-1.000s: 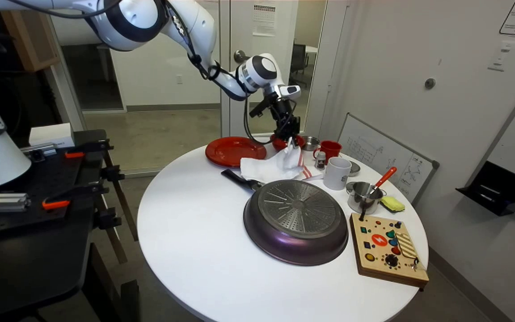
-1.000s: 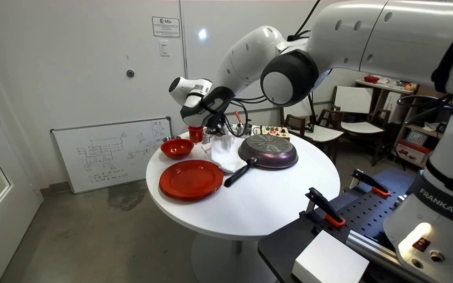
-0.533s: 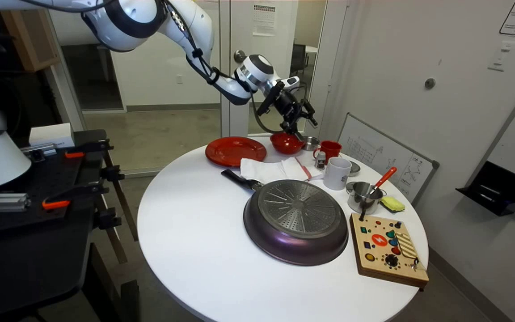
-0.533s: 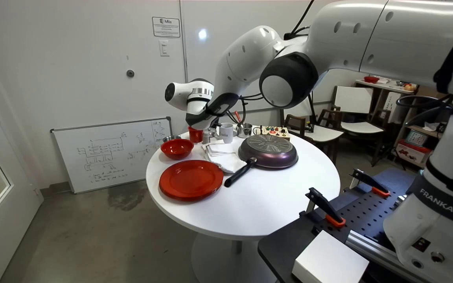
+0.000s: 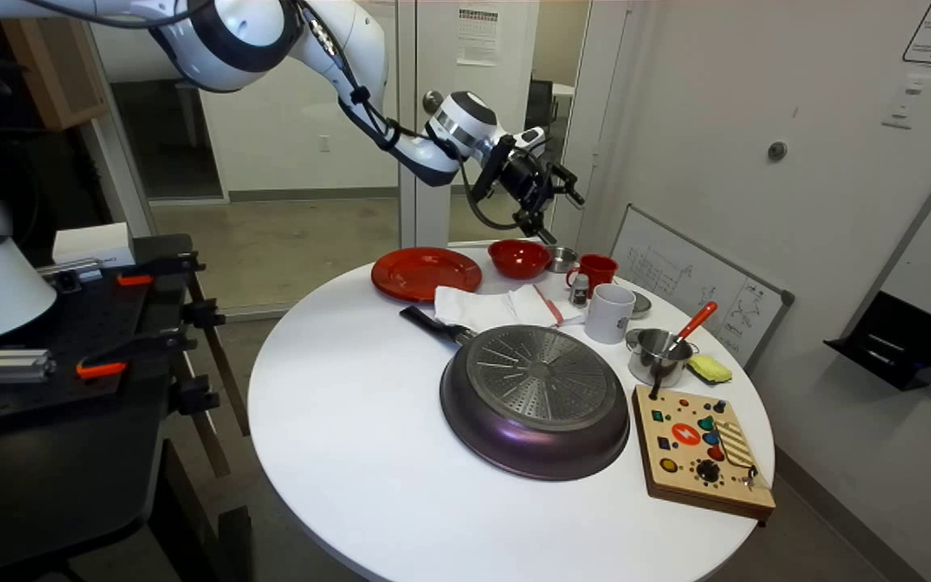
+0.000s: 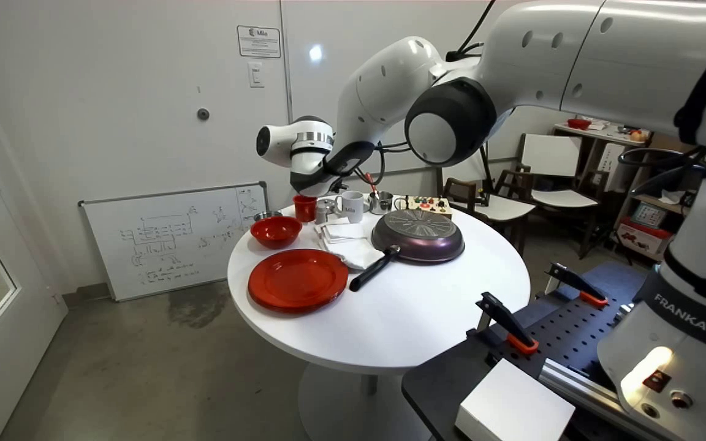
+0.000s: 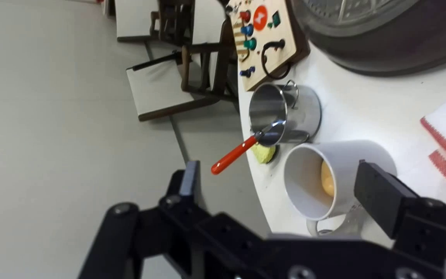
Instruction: Fold the towel on the table
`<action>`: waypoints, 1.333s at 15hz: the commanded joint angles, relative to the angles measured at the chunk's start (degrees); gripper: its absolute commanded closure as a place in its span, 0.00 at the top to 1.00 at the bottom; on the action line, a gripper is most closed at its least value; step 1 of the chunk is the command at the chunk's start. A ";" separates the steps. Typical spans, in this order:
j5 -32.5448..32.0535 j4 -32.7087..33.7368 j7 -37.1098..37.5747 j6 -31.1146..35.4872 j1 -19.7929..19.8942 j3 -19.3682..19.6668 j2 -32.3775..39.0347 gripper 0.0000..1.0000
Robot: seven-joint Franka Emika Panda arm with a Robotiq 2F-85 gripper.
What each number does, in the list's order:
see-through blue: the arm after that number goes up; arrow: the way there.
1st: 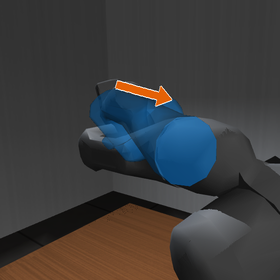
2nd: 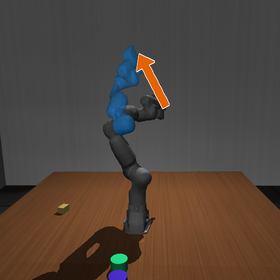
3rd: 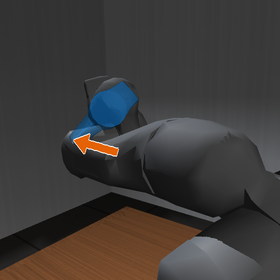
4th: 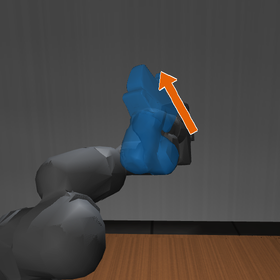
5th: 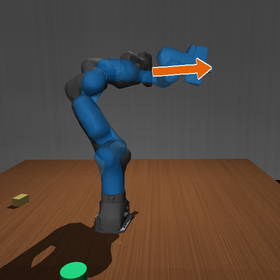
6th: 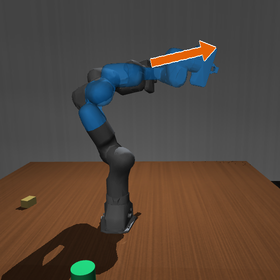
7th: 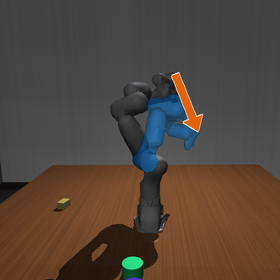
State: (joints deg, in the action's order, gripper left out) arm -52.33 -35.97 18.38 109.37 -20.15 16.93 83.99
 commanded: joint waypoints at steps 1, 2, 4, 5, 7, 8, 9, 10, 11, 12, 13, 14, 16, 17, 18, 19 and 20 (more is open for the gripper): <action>6.45 6.56 -9.47 -8.25 3.51 -4.82 -0.03 1.00; 8.63 8.36 -11.65 -10.14 4.42 -5.58 -0.06 1.00; 12.24 8.74 -13.99 -13.56 6.17 -7.12 -2.48 1.00; 14.96 13.25 -16.50 -17.34 7.12 -6.47 -1.16 1.00; 18.84 14.85 -20.35 -22.06 8.69 -6.65 -2.20 1.00; 21.02 15.80 -21.90 -23.29 9.77 -6.83 -2.31 1.00; 21.21 11.25 -22.68 -22.36 10.81 -8.94 -5.68 1.00; 22.51 12.03 -25.17 -21.91 12.06 -9.75 -5.47 1.00; 23.43 12.49 -26.96 -21.00 13.10 -10.92 -4.93 1.00; 27.11 16.40 -29.81 -20.57 13.65 -9.45 -1.98 1.00; 28.92 16.54 -31.66 -19.62 14.45 -10.10 -1.45 1.00; 31.06 16.78 -33.05 -18.99 15.24 -10.77 -0.83 1.00; 35.10 17.14 -35.45 -18.74 16.66 -12.33 -0.03 1.00; 36.89 17.43 -36.62 -18.43 17.22 -13.16 0.48 1.00; 38.62 17.66 -37.60 -18.42 17.60 -14.07 0.91 1.00; 40.14 17.87 -39.11 -18.55 17.88 -14.97 1.21 1.00; 41.86 18.14 -40.14 -18.96 18.40 -16.02 1.36 1.00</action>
State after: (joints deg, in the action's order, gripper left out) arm -15.20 -21.82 -17.43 91.17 -3.17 3.63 83.21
